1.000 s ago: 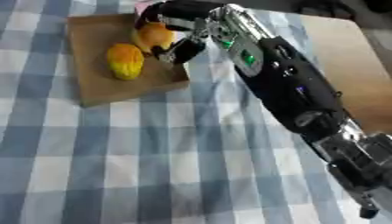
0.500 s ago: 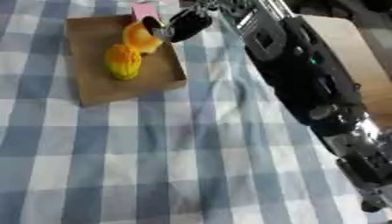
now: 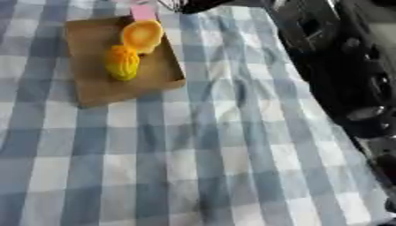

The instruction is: Pick up objects on the table and place them in the box.

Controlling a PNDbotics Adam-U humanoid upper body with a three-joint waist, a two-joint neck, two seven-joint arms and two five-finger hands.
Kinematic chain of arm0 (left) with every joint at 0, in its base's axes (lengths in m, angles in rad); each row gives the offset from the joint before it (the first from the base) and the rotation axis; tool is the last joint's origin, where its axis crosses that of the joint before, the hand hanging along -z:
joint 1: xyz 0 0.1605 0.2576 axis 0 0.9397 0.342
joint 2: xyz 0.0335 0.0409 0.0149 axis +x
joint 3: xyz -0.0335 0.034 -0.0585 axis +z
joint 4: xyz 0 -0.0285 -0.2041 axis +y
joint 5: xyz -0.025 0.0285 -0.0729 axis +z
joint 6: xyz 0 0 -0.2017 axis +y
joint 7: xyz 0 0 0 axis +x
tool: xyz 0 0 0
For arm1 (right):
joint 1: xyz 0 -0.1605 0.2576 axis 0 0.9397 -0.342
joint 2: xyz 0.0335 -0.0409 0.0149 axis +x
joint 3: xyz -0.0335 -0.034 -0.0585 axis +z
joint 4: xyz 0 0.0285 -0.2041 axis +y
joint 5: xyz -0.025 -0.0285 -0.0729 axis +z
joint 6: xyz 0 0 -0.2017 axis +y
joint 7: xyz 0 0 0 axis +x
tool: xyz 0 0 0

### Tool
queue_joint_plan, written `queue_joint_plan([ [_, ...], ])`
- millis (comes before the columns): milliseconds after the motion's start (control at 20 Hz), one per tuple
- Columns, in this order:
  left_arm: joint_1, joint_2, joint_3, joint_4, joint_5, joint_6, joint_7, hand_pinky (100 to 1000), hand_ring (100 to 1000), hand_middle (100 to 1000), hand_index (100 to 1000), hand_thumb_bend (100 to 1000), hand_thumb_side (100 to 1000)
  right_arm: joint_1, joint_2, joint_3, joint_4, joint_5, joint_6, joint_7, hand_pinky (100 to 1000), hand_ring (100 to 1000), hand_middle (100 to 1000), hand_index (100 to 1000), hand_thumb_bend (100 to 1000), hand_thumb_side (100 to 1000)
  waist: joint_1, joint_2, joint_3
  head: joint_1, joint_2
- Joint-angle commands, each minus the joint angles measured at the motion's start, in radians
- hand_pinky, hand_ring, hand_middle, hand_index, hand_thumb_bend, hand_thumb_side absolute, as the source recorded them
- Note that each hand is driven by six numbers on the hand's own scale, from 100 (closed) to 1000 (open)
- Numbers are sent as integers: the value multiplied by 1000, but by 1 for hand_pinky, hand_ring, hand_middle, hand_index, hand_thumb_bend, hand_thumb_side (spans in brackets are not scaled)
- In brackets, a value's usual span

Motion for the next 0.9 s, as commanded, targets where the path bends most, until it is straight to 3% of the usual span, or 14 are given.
queue_joint_plan([
  [50, -27, 82, -9, -16, -23, -3, 5, 903, 719, 823, 874, 100, 595, 31, -83, -65, -89, -53, -15, -50, 809, 843, 802, 860, 100, 313, 17, -30, -11, 19, 3],
  [300, -90, 194, -38, -16, -88, 22, -5, 891, 727, 811, 880, 125, 527, 144, -166, -142, -177, -124, -2, -121, 805, 834, 793, 847, 100, 343, 46, -37, -36, 41, 1],
  [400, -108, 238, -46, -16, -115, 47, -19, 891, 727, 811, 880, 125, 527, 189, -186, -168, -182, -151, -17, -148, 805, 834, 793, 847, 100, 343, 53, -39, -42, 44, 0],
  [550, -111, 303, -66, -16, -155, 86, -46, 894, 769, 833, 937, 223, 534, 253, -213, -192, -183, -191, -48, -188, 805, 835, 797, 845, 100, 334, 67, -41, -47, 51, 1],
  [650, -99, 348, -93, -16, -182, 113, -70, 899, 789, 838, 940, 243, 515, 298, -227, -203, -183, -218, -73, -215, 804, 834, 797, 844, 100, 336, 80, -42, -49, 52, 3],
  [900, -129, 463, -174, -16, -253, 184, -139, 900, 795, 840, 941, 258, 512, 379, -249, -229, -183, -289, -130, -286, 804, 833, 797, 844, 100, 337, 78, -46, -40, 47, 9],
])
